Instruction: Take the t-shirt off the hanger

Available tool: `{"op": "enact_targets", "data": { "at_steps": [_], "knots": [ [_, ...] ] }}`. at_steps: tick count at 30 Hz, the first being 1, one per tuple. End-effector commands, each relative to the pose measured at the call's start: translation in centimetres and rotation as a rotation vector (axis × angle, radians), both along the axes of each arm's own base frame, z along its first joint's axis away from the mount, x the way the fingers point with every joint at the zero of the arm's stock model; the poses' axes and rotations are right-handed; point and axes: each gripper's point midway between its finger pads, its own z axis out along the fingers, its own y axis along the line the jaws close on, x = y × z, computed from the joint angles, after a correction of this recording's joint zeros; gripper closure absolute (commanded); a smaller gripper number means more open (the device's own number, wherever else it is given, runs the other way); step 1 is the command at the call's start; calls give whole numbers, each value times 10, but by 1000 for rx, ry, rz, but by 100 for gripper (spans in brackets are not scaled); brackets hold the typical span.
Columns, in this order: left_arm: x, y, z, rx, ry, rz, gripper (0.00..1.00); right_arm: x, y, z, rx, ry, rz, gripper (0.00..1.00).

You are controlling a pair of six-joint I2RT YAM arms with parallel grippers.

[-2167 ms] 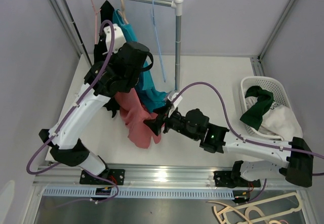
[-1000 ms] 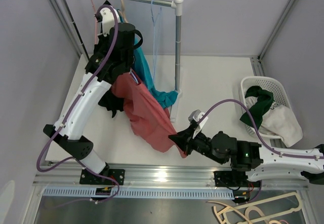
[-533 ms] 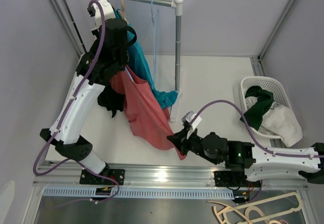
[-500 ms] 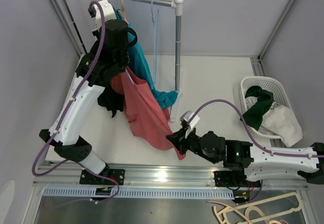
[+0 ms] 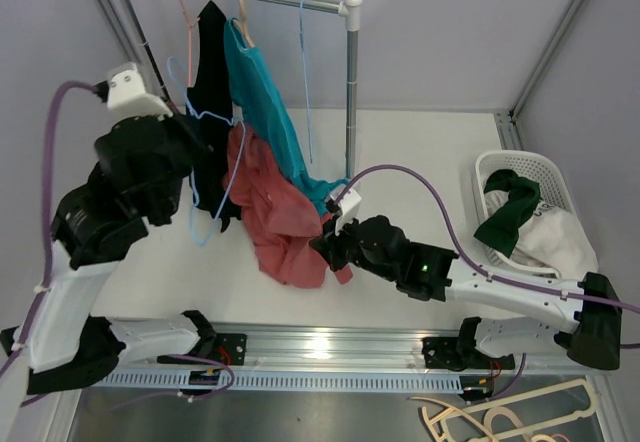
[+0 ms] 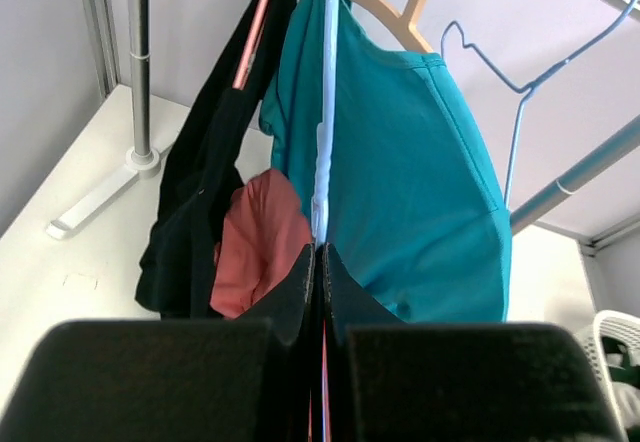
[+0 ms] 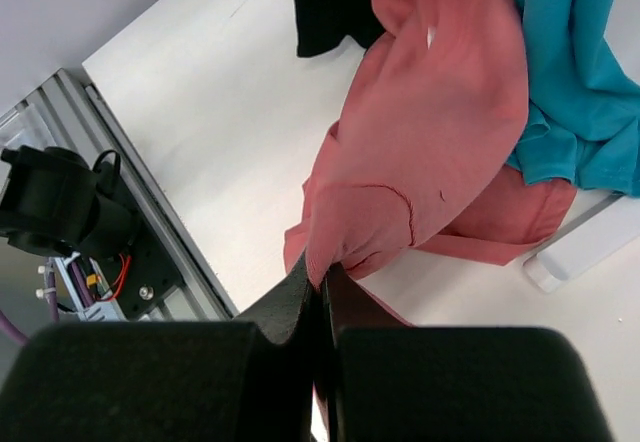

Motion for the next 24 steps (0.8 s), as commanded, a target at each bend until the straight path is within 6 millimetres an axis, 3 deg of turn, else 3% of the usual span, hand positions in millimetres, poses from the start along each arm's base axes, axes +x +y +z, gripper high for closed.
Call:
{"op": "enact_targets", "data": {
  "at_steps": [1, 2, 3, 4, 6, 9, 12, 13, 15, 16, 18, 19, 20, 21, 23, 24],
  "knots": [
    [-17, 1, -10, -41, 22, -64, 99, -5, 4, 42, 116, -21, 26, 100],
    [-21, 5, -10, -42, 16, -69, 99, -4, -4, 42, 105, -19, 3, 100],
    [-23, 5, -17, -35, 23, -78, 99, -4, -16, 56, 126, -40, -15, 100],
    [-33, 13, -11, -51, -10, -95, 99, 3, -50, 63, 93, -63, -108, 100],
    [-37, 19, -11, -46, -12, -95, 99, 15, -68, 71, 102, -78, -175, 100],
    [-42, 27, -12, -33, -12, -76, 99, 37, -124, 103, 151, -113, -330, 100],
    [-43, 32, -10, -29, -34, -65, 99, 51, -174, 149, 221, -194, -496, 100],
    [-41, 34, -9, -33, -43, -53, 99, 54, -191, 175, 265, -236, -563, 100],
    [-39, 32, -6, -30, -51, -62, 99, 60, -211, 206, 288, -312, -639, 100],
    [-37, 35, -5, -30, -51, -45, 99, 61, -225, 241, 378, -382, -701, 100],
    [-38, 36, 3, -45, -66, -52, 99, 65, -240, 275, 414, -497, -769, 100],
    [-37, 37, 2, -44, -63, -47, 99, 57, -254, 318, 548, -565, -800, 100],
    [-37, 37, 3, -44, -63, -49, 99, 56, -262, 335, 560, -611, -831, 100],
    [-39, 38, 7, -51, -69, -53, 99, 66, -257, 344, 498, -661, -857, 100],
    [-39, 38, 5, -43, -62, -51, 99, 57, -277, 395, 585, -764, -923, 100],
    [-40, 41, 7, -44, -65, -41, 99, 68, -269, 402, 556, -798, -939, 100]
  ]
}}
